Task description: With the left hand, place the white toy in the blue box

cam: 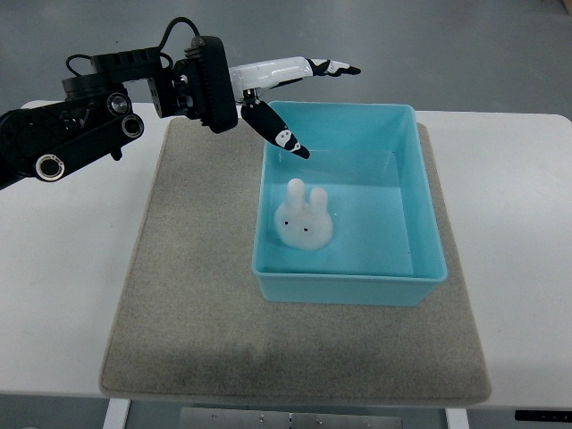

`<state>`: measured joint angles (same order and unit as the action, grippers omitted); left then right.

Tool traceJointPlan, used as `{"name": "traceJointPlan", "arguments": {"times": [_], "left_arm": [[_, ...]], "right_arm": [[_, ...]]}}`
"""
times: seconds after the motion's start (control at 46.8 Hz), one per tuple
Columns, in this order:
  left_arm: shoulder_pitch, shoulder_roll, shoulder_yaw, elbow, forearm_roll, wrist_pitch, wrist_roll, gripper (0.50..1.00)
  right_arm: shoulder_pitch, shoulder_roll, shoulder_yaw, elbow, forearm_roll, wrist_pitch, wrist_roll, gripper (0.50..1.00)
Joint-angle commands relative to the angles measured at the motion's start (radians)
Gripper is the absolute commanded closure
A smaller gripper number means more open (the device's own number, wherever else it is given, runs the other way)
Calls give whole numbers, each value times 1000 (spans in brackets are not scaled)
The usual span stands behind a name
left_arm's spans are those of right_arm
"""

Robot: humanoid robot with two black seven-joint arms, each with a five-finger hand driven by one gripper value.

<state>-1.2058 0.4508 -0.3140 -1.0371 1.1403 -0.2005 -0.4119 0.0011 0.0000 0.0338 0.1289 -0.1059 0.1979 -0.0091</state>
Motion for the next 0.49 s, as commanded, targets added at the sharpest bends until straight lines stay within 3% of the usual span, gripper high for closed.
{"name": "traceJointPlan", "arguments": {"times": [0.0, 0.257, 0.321, 0.471], "left_arm": [[-1, 29, -25, 8, -105, -13, 5, 506], [0, 144, -34, 35, -459, -14, 19, 506], [3, 172, -37, 37, -533, -14, 54, 506], [5, 236, -34, 68, -750, -14, 202, 506]], "right_arm": [[0, 0, 0, 0, 0, 0, 0, 564], [0, 0, 0, 0, 0, 0, 0, 564], [0, 0, 0, 0, 0, 0, 0, 564], [0, 0, 0, 0, 0, 0, 0, 564]]}}
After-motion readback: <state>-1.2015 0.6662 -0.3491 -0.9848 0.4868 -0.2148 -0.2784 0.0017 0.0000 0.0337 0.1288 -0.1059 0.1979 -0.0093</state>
